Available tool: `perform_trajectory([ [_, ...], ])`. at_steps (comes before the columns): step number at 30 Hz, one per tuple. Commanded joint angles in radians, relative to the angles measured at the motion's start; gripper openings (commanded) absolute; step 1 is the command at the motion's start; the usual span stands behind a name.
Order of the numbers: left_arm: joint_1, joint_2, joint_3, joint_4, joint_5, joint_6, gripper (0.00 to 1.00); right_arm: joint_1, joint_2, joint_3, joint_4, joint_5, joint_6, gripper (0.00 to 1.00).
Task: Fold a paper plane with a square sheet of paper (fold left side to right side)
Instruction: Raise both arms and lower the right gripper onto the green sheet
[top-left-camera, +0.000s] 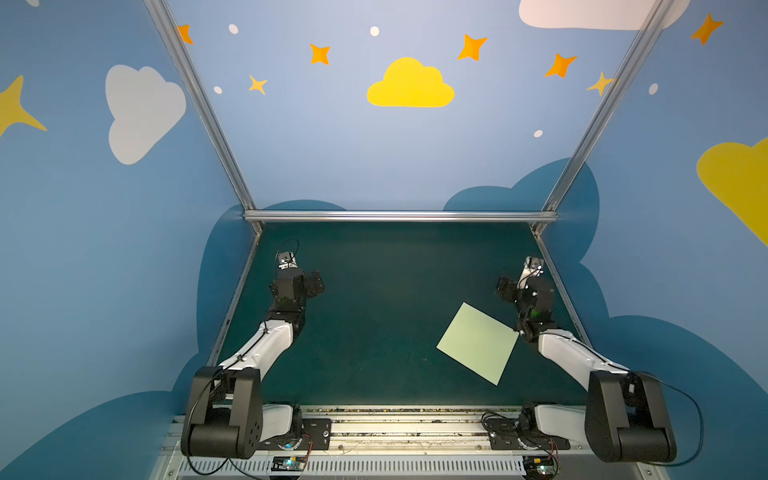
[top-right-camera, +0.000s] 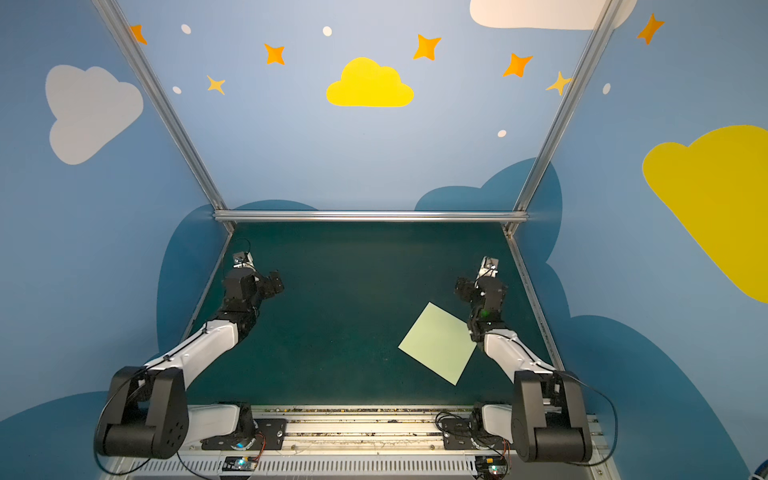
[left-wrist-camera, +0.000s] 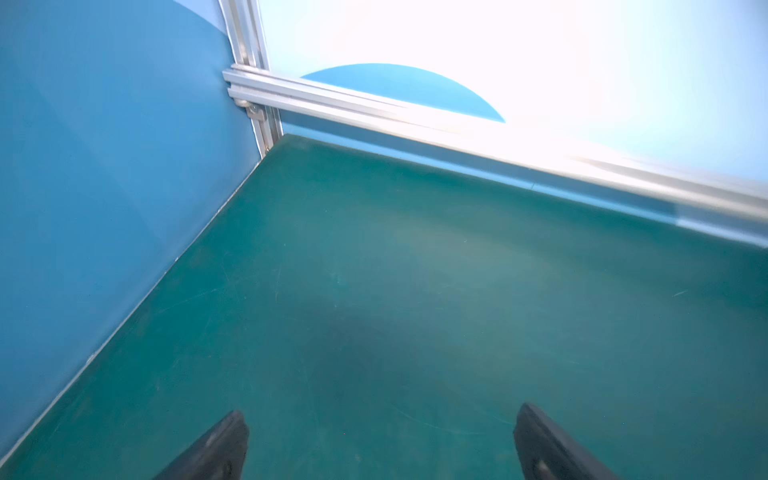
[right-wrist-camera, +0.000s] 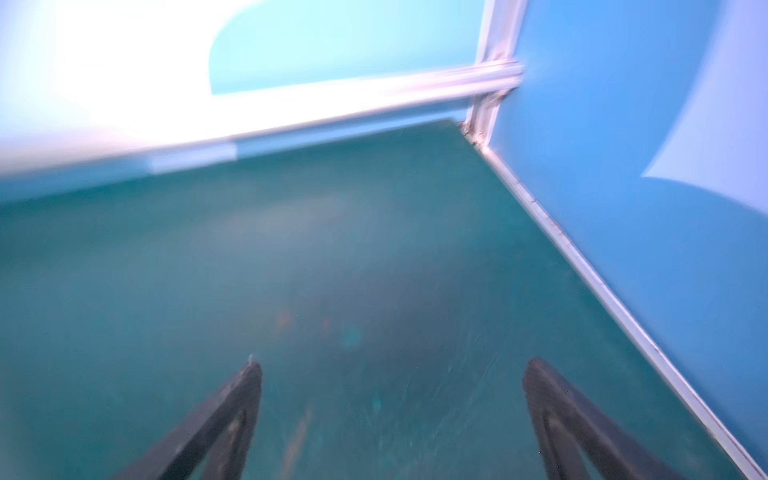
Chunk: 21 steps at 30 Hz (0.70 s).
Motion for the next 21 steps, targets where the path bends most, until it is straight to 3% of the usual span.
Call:
perform_trajectory([
  [1, -0.032, -0.075, 0.088, -0.294, 0.020, -0.155, 1.00, -0.044, -0.072, 0.086, -0.313, -0.134, 0.265, 0.97],
  [4, -0.065, -0.130, 0.157, -0.476, 0.112, -0.247, 1.00, -0.065, -0.107, 0.104, -0.411, -0.312, 0.365, 0.97],
  [7, -0.108, -0.184, 0.177, -0.596, 0.194, -0.309, 1.00, -0.066, -0.140, 0.051, -0.423, -0.499, 0.383, 0.97],
  [10, -0.155, -0.240, 0.162, -0.662, 0.257, -0.353, 1.00, -0.062, -0.172, -0.007, -0.472, -0.559, 0.445, 0.97],
  [16, -0.244, -0.367, 0.030, -0.642, 0.294, -0.436, 1.00, -0.059, -0.207, -0.063, -0.698, -0.455, 0.520, 0.96],
  [21, -0.269, -0.405, -0.017, -0.642, 0.297, -0.437, 1.00, -0.056, -0.210, -0.111, -0.795, -0.356, 0.572, 0.96],
])
